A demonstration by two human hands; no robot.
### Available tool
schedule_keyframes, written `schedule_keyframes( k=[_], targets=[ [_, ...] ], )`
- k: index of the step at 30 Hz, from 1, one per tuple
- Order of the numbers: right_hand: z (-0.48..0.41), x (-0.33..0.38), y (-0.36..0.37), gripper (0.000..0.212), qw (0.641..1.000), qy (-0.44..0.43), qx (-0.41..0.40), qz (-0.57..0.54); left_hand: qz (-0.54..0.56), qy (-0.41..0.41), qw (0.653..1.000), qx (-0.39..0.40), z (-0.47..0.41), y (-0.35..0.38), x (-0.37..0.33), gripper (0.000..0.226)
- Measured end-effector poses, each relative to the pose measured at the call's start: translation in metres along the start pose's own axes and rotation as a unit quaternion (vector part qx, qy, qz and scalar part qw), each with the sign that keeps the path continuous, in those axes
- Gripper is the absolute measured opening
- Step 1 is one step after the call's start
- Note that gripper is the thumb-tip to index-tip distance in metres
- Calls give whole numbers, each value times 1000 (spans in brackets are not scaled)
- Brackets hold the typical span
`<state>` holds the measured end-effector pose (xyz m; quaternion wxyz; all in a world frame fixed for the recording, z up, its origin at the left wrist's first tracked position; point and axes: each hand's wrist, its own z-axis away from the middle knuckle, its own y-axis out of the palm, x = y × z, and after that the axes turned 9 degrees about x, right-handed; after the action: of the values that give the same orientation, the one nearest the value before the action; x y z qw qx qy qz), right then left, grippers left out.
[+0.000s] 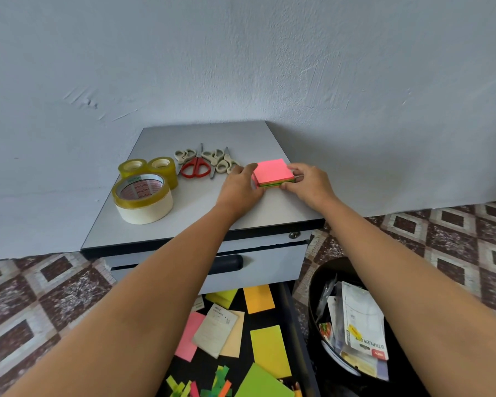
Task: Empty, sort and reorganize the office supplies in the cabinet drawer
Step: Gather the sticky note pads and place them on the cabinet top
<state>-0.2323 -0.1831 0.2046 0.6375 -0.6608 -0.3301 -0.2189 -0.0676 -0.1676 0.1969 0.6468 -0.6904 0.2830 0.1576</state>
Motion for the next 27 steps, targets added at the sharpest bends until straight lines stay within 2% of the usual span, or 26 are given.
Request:
schedule_keyframes(
  k=[8, 14, 18, 21, 27],
  targets=[
    [49, 20, -4, 44, 999, -40, 6, 19, 1, 36, 999, -28, 44, -16, -3, 47],
    [115, 37, 10, 41, 992, -110, 50, 28, 32, 55, 997, -41, 115, -23, 4, 38],
    [149, 38, 31, 40, 985, -157, 49, 44, 39, 71, 994, -69, 167, -18, 22, 34],
    [172, 31, 55, 40, 983, -170, 55, 36, 39, 52, 995, -77, 200, -6, 42, 31],
    [204, 17, 110, 39, 982, -154, 104, 13, 46, -12, 998, -30, 249, 26, 88, 30]
  ],
)
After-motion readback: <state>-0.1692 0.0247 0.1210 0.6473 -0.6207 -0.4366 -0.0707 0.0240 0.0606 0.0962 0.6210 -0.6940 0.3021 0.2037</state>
